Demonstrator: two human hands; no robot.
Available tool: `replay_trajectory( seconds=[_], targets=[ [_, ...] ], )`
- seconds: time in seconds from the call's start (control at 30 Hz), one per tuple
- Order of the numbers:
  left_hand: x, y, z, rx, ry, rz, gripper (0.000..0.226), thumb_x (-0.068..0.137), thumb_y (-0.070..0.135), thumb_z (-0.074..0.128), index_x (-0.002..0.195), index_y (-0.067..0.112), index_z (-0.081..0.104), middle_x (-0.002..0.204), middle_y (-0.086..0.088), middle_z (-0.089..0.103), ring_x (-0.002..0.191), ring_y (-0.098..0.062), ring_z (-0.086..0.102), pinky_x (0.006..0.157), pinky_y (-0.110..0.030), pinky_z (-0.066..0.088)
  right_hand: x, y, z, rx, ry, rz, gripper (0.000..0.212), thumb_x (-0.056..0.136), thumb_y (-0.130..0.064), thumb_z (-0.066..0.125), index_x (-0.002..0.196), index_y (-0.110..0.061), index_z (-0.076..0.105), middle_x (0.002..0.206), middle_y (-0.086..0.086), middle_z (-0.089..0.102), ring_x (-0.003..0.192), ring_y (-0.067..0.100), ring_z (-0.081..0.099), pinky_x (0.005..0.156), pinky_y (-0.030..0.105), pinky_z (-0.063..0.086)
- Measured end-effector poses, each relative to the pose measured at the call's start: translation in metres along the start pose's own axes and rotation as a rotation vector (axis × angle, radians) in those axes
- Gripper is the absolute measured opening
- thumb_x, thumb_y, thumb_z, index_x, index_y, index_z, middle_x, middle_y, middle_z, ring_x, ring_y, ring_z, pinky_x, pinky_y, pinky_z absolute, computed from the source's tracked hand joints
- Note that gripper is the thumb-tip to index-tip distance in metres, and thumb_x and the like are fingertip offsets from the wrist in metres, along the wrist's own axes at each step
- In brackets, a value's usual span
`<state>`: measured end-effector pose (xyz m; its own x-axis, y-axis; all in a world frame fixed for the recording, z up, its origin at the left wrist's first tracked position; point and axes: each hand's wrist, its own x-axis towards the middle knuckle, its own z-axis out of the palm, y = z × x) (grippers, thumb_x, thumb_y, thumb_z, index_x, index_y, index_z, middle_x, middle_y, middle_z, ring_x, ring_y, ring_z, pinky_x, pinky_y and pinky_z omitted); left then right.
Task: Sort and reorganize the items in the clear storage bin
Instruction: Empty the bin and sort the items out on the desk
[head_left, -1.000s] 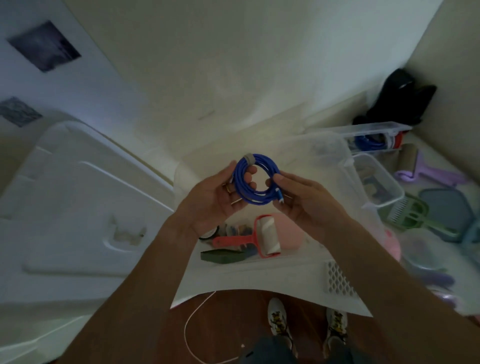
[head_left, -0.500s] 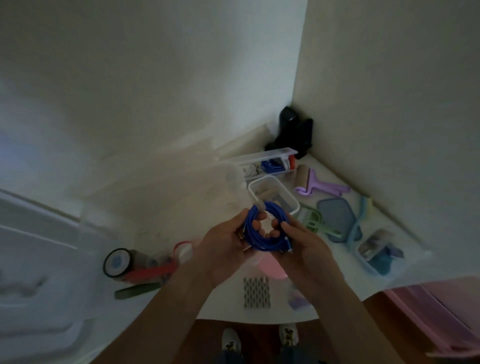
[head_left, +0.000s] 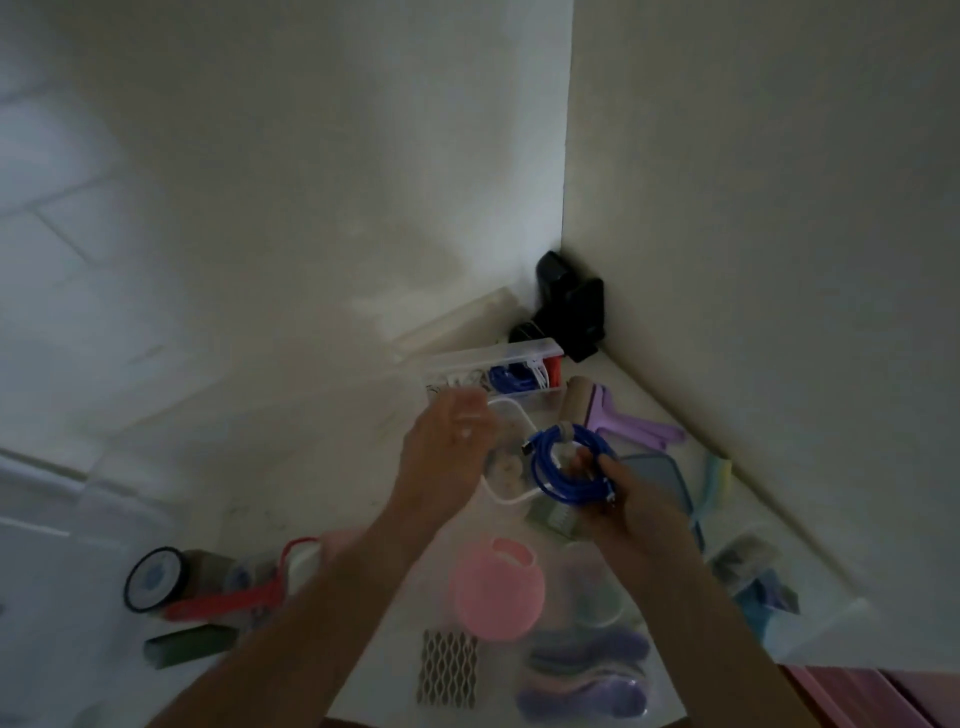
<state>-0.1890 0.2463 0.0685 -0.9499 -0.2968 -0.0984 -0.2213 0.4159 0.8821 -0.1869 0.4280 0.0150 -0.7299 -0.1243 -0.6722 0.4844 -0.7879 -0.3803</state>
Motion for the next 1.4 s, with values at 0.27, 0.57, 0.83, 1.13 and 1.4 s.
replay_trajectory(
  seconds=[0.27, 0.57, 0.83, 1.13, 1.4],
  targets=[
    [0.162, -0.025, -0.002, 1.160, -0.196, 0.178, 0.054, 0.083, 0.046, 0.069, 0.127, 0.018, 0.052, 0.120, -0.006, 0.061, 0.111, -0.026, 0.058, 0.090, -0.040, 0.052, 0.092, -0.033, 0.035, -0.469, 0.045, -0.062, 0.017, 0.091, -0.014, 0.059, 0.075, -0.010, 0.052, 0.055, 0.005, 0.047, 0.041, 0.014, 0.031, 0.046, 0.028, 0.034],
    [0.239, -0.064, 0.010, 1.344, -0.334, 0.390, 0.022, 0.098, 0.022, 0.048, 0.114, 0.015, 0.061, 0.103, -0.009, 0.065, 0.087, -0.027, 0.060, 0.071, -0.033, 0.044, 0.212, -0.045, 0.053, -1.372, 0.118, -0.343, 0.047, 0.086, -0.045, 0.067, 0.124, -0.019, 0.056, 0.108, 0.004, 0.064, 0.097, 0.025, 0.063, 0.081, 0.037, 0.049],
    [0.269, -0.071, 0.000, 0.868, -0.267, 0.423, 0.027, 0.101, 0.039, 0.050, 0.110, 0.023, 0.068, 0.096, -0.003, 0.075, 0.090, -0.027, 0.068, 0.083, -0.042, 0.054, 0.241, -0.048, 0.059, -1.811, 0.092, -0.571, 0.033, 0.085, -0.042, 0.068, 0.113, -0.025, 0.065, 0.102, 0.007, 0.069, 0.088, 0.026, 0.063, 0.073, 0.034, 0.049],
    [0.275, -0.078, -0.012, 0.769, -0.104, 0.402, 0.029, 0.087, 0.046, 0.069, 0.103, 0.021, 0.069, 0.090, 0.003, 0.073, 0.086, -0.015, 0.067, 0.080, -0.034, 0.055, 0.217, -0.011, 0.121, -1.185, -0.115, -0.457, 0.023, 0.088, -0.013, 0.063, 0.109, -0.019, 0.067, 0.097, 0.006, 0.068, 0.087, 0.022, 0.065, 0.074, 0.033, 0.053],
    [0.262, -0.086, -0.024, 0.904, 0.051, 0.640, 0.023, 0.080, 0.034, 0.077, 0.089, 0.020, 0.061, 0.091, 0.001, 0.058, 0.076, -0.016, 0.058, 0.057, -0.026, 0.044, 0.261, 0.072, 0.136, -1.371, -0.097, -0.316, 0.021, 0.087, -0.019, 0.064, 0.107, -0.019, 0.056, 0.091, 0.002, 0.064, 0.081, 0.019, 0.061, 0.074, 0.032, 0.048]
  ],
)
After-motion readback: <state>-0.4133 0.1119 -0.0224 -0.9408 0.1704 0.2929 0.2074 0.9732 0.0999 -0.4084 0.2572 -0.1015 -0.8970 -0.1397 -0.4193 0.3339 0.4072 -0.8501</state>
